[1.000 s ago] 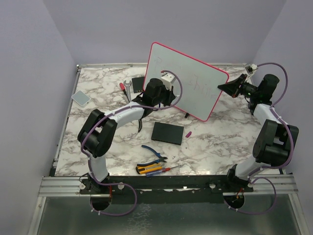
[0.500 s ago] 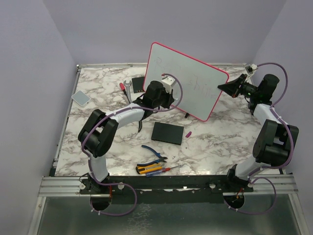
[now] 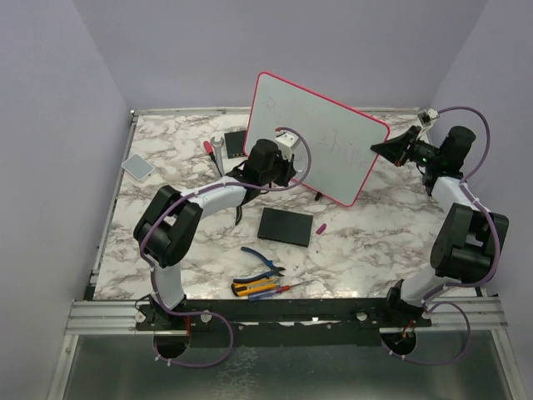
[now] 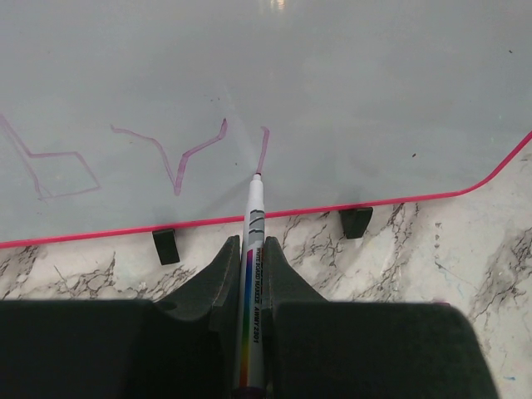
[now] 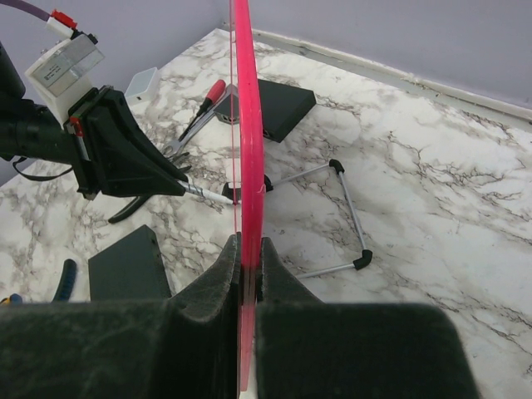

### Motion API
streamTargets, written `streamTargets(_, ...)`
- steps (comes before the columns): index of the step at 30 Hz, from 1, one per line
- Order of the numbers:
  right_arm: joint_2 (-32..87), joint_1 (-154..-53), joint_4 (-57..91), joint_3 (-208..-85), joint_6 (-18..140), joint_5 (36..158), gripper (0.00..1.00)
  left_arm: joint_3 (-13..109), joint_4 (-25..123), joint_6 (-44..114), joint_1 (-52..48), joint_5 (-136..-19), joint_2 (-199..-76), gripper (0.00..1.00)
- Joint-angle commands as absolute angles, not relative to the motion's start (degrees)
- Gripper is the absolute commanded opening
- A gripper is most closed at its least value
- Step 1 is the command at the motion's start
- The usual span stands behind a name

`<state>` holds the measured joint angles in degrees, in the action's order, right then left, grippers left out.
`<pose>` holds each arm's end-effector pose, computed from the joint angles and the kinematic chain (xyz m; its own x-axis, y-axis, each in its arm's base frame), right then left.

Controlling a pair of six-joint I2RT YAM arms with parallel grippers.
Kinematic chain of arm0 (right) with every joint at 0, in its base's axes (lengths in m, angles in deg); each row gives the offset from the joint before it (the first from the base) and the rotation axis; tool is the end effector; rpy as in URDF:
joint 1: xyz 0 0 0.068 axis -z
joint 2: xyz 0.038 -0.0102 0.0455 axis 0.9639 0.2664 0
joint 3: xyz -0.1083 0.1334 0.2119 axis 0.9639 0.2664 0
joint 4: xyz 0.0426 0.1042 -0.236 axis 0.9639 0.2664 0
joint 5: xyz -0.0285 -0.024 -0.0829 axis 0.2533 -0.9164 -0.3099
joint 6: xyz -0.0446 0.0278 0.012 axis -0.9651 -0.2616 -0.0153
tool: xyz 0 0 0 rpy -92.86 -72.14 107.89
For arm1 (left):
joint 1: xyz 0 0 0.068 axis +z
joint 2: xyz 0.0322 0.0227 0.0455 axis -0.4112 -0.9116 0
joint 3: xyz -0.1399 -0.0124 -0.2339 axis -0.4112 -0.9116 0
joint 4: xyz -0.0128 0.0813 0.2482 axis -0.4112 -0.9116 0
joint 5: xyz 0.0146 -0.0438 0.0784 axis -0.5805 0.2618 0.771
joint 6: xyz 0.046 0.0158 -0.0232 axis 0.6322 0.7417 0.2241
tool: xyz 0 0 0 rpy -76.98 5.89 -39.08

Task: Write a sentence on the whiteboard

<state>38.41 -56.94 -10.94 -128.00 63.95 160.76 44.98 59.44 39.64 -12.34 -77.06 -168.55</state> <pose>0.3420 -0.0731 0.2754 -0.2601 0.1389 -0.9555 -0.7688 0.5690 0.2920 0.3381 -0.2572 0.2219 -0.4108 0.1632 -0.8970 0.6455 0.7469 -0.1597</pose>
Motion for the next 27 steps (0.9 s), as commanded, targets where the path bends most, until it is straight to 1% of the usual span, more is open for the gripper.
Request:
streamTargets(1, 39.7, -58.3, -7.0, -127.3, 60.2, 160.4, 0.01, 45.9, 59.2, 39.3, -12.5, -75.5, -166.3, 0.00)
streamTargets(11, 39.6, -58.3, -7.0, -127.3, 60.3, 160.4, 0.01, 46.6, 59.3, 38.6, -12.5, -74.8, -162.0, 0.00)
streamTargets(27, 39.6, -58.3, -7.0, -127.3, 60.3, 160.4, 0.01, 50.4, 60.5, 36.8, -12.6, -76.9, -165.6, 0.00)
